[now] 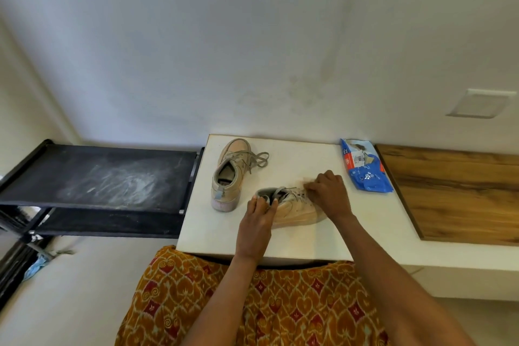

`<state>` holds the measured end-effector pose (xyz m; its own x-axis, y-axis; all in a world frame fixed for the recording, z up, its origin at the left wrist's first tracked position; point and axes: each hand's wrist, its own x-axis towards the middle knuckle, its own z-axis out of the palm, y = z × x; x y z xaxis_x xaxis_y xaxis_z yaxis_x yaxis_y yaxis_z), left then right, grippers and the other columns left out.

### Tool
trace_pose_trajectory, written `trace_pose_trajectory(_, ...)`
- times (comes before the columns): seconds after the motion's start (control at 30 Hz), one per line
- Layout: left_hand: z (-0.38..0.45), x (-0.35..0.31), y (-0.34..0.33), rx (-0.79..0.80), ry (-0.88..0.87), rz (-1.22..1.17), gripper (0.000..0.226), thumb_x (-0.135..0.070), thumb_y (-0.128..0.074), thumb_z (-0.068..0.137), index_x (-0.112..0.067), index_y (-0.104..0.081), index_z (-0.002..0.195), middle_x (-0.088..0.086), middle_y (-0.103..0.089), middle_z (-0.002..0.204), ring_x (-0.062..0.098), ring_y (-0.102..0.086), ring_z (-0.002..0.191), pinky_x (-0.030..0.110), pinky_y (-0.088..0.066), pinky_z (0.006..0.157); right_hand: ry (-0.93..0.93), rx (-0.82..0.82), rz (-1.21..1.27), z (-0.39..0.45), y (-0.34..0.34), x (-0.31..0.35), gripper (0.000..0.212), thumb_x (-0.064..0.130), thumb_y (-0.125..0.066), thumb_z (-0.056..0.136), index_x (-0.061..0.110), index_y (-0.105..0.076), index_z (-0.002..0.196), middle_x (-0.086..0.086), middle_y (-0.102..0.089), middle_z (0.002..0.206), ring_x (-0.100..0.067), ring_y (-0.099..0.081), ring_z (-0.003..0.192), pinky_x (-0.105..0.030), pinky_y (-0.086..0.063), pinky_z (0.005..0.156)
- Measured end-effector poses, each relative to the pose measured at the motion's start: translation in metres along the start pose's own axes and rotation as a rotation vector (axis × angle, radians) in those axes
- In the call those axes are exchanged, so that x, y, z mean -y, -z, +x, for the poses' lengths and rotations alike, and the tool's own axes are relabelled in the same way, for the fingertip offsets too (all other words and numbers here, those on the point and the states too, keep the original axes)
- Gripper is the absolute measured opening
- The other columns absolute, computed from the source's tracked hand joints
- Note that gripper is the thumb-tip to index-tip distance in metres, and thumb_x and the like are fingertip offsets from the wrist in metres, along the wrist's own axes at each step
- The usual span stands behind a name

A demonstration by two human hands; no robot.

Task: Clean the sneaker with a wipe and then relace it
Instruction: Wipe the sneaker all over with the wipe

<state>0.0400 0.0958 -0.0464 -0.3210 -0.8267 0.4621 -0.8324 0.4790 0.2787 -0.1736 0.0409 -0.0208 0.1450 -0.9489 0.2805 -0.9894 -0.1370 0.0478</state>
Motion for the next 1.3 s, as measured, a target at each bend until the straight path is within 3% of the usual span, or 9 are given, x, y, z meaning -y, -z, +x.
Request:
trace_pose_trajectory(0.17,-0.002,0.001,-0.004,-0.02,-0.004,0.008,0.054,0.008,-0.076,0.065,-0.008,-0.064,0.115,0.013,-0.06,0.103,0.032,-0.06,0.095,0.031,-0.058,0.073,-0.237,0.029,0.158,0.007,0.01,0.018,0.019,0.014,-0.064,0.083,0.022,-0.075,0.097,-0.006,-0.069,0.083,-0.029,-0.055,0.088,-0.033,-0.034,0.071)
trace_pose_trajectory(0.33,-0.004,0.002,-0.007,-0.102,-0.038,0.026,0.048,0.003,-0.077,0.069,-0.006,-0.065,0.114,0.016,-0.061,0.101,0.032,-0.059,0.093,0.034,-0.058,0.076,-0.051,-0.057,0.123,-0.019,-0.006,0.024,0.022,0.011,-0.079,0.067,0.02,-0.075,0.087,-0.001,-0.062,0.07,-0.027,-0.057,0.072,-0.029,-0.038,0.062)
trace_pose_trajectory(0.5,-0.006,0.003,-0.009,-0.167,-0.087,0.062,0.048,-0.001,-0.079,0.068,-0.004,-0.065,0.113,0.016,-0.061,0.101,0.028,-0.047,0.099,0.035,-0.057,0.079,-0.187,-0.008,-0.098,-0.025,-0.004,-0.007,0.022,0.013,-0.088,0.056,0.019,-0.074,0.072,-0.004,-0.062,0.065,-0.026,-0.058,0.067,-0.035,-0.047,0.062)
trace_pose_trajectory(0.6,-0.006,0.001,-0.009,-0.189,-0.096,0.074,0.048,-0.002,-0.08,0.067,-0.003,-0.066,0.112,0.017,-0.062,0.1,0.027,-0.044,0.1,0.035,-0.057,0.08,-0.375,0.004,0.048,-0.021,-0.003,0.0,0.015,0.006,-0.075,0.074,0.016,-0.075,0.085,-0.009,-0.067,0.073,-0.03,-0.059,0.073,-0.037,-0.045,0.065)
trace_pose_trajectory(0.8,-0.006,0.001,-0.009,-0.202,-0.07,0.034,0.048,-0.001,-0.079,0.067,-0.005,-0.066,0.112,0.013,-0.059,0.098,0.024,-0.043,0.095,0.034,-0.057,0.077,-0.228,-0.001,-0.035,-0.035,-0.011,0.001,0.018,0.013,-0.083,0.064,0.022,-0.07,0.072,0.0,-0.063,0.06,-0.024,-0.059,0.059,-0.034,-0.041,0.061)
trace_pose_trajectory(0.93,-0.006,0.002,-0.008,-0.189,-0.08,0.026,0.048,-0.001,-0.079,0.066,-0.005,-0.067,0.112,0.013,-0.06,0.098,0.024,-0.043,0.094,0.033,-0.056,0.075,-0.428,0.081,-0.027,-0.014,-0.007,0.002,0.006,0.02,-0.066,0.085,0.021,-0.071,0.088,-0.001,-0.071,0.081,-0.022,-0.061,0.086,-0.039,-0.037,0.084)
trace_pose_trajectory(1.07,-0.006,-0.001,-0.01,-0.184,-0.059,0.04,0.045,-0.003,-0.079,0.068,-0.005,-0.067,0.112,0.014,-0.061,0.097,0.025,-0.043,0.094,0.034,-0.056,0.074,-0.54,0.08,0.071,0.0,-0.008,0.007,0.021,0.028,-0.054,0.092,0.018,-0.071,0.094,-0.003,-0.069,0.095,-0.021,-0.054,0.103,-0.042,-0.025,0.102)
trace_pose_trajectory(1.2,-0.005,0.0,-0.011,-0.156,-0.055,0.054,0.044,-0.006,-0.077,0.071,-0.007,-0.065,0.114,0.013,-0.059,0.098,0.027,-0.052,0.089,0.033,-0.057,0.073,-0.346,0.004,0.076,-0.021,-0.022,0.002,0.012,0.028,-0.071,0.08,0.018,-0.074,0.073,-0.001,-0.068,0.081,-0.022,-0.059,0.086,-0.039,-0.03,0.093)
trace_pose_trajectory(1.3,-0.005,0.002,-0.009,-0.143,-0.062,0.051,0.043,-0.007,-0.075,0.073,-0.008,-0.065,0.115,0.012,-0.059,0.099,0.025,-0.05,0.09,0.031,-0.056,0.073,-0.37,-0.03,0.182,-0.024,-0.017,-0.003,0.011,0.017,-0.063,0.086,0.013,-0.073,0.085,-0.007,-0.07,0.083,-0.027,-0.061,0.082,-0.035,-0.036,0.082)
